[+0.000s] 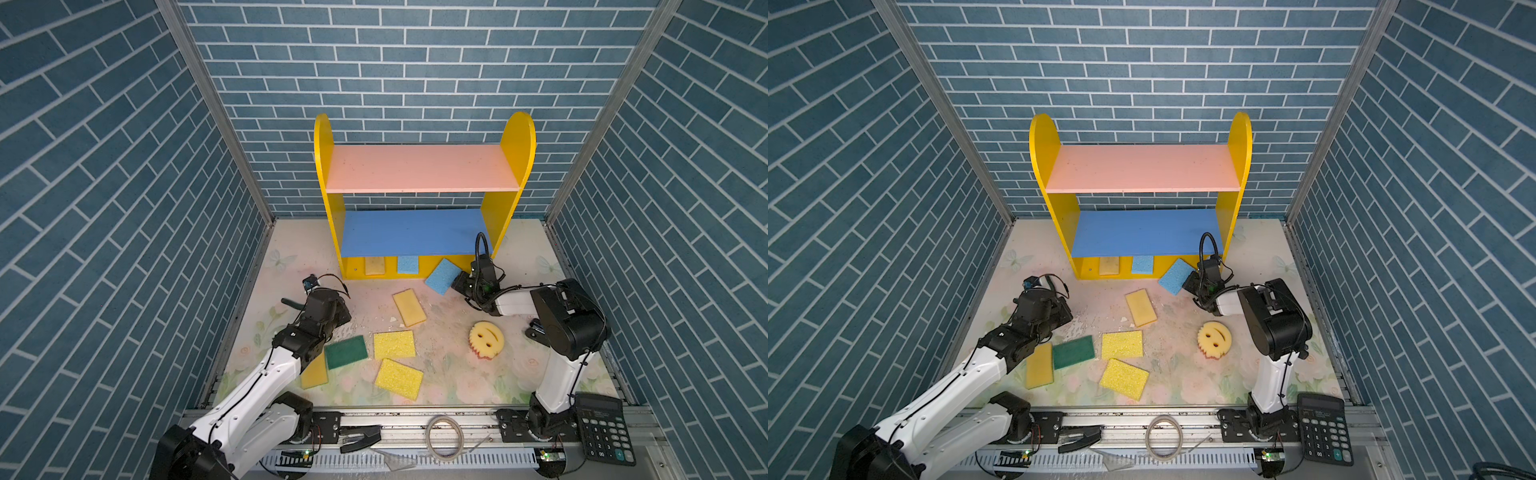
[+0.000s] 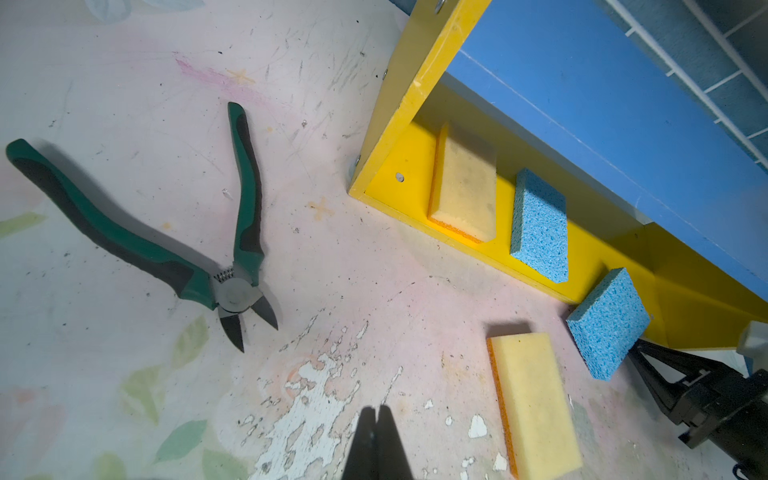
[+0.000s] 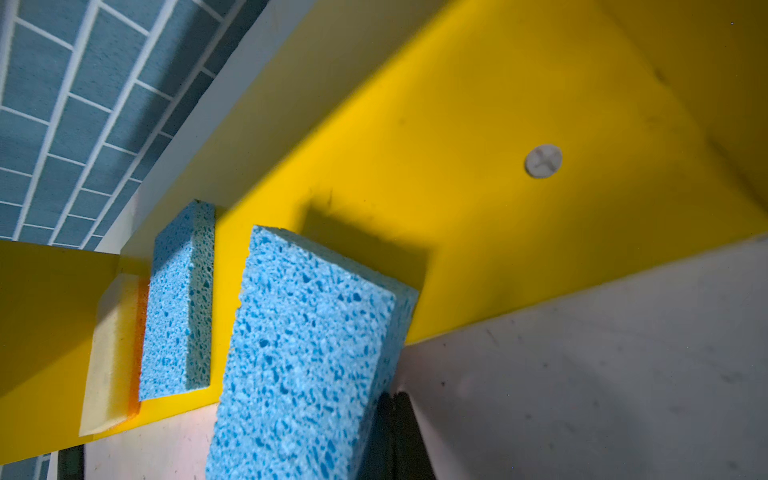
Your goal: Place and organize the cleaning sponges onto the shelf
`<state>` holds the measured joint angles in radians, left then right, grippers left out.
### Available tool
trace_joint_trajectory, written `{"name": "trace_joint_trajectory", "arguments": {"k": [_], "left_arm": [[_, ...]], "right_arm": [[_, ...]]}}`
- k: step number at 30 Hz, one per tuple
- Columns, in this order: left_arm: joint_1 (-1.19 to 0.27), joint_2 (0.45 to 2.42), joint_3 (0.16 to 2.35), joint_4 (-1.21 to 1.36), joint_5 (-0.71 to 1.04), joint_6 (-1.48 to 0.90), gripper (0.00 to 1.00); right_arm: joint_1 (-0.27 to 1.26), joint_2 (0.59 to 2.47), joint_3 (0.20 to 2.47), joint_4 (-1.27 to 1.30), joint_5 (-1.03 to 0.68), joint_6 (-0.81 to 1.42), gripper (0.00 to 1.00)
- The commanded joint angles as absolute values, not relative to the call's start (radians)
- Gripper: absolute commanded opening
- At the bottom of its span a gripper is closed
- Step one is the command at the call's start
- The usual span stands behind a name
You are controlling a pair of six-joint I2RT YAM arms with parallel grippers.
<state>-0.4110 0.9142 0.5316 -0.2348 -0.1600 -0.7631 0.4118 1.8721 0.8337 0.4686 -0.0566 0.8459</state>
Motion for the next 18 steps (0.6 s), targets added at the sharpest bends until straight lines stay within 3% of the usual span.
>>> {"name": "trace_joint_trajectory", "arguments": {"k": [1, 11, 18], "left_arm": [[-0.412, 0.878, 0.510, -0.266, -0.160, -0.762, 0.00], [-0.410, 0.845, 0.472, -0.237, -0.157, -0.746, 0.01], [-0.408, 0.866, 0.477, -0.218, -0.138, -0.731, 0.03]], "right_arm": [[0.423, 1.798, 0.868, 0.487, -0.027, 0.830, 0.00], [0.541, 1.538, 0.773, 0.212, 0.101, 0.762, 0.00], [0.660, 1.576, 0.773, 0.199, 0.074, 0.833, 0.00]]}}
